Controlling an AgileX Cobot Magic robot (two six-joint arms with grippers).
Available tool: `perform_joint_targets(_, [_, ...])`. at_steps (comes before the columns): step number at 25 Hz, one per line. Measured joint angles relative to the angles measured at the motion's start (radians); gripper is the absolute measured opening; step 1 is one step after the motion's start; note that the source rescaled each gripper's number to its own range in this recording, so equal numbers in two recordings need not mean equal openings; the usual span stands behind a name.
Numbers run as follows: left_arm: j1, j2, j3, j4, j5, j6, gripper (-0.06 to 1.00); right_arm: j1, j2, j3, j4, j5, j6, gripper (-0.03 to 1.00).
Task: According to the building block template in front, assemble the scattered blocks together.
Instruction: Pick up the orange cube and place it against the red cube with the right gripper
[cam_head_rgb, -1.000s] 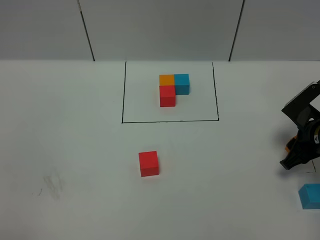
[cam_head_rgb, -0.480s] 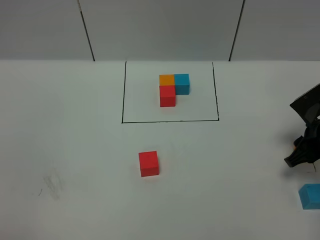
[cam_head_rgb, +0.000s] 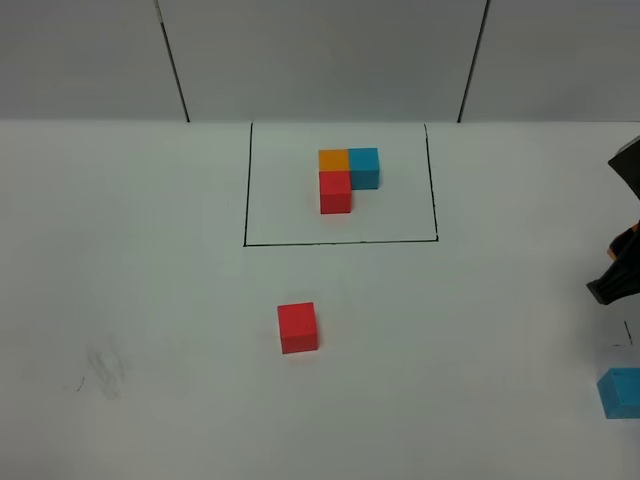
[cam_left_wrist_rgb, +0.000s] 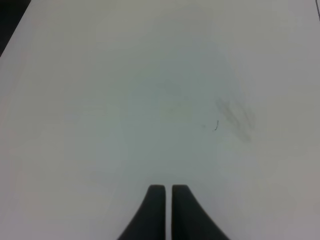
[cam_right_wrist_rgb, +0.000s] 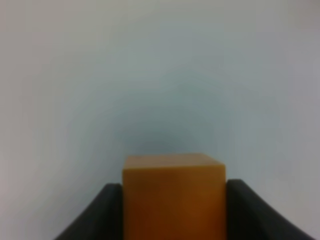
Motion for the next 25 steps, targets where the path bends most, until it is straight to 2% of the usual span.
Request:
perform_joint_targets(6, [0.000, 0.000, 0.000, 0.000, 0.000, 0.000, 0.00, 0.074, -0.065, -0.149, 0.130, 0.162, -0.102, 0.48])
perform_joint_targets(9, [0.000, 0.000, 0.000, 0.000, 0.000, 0.000, 0.00, 0.095, -0.069, -0.204, 0.247, 0.214, -0.176, 0.48])
perform_joint_targets(16, [0.000, 0.000, 0.000, 0.000, 0.000, 0.000, 0.00, 0.097, -0.071, -0.218, 0.488, 0.220, -0.424, 0.48])
perform_joint_targets(25, [0.000, 0.000, 0.000, 0.000, 0.000, 0.000, 0.00, 0.097, -0.023, -0.218, 0.603, 0.226, -0.748, 0.48])
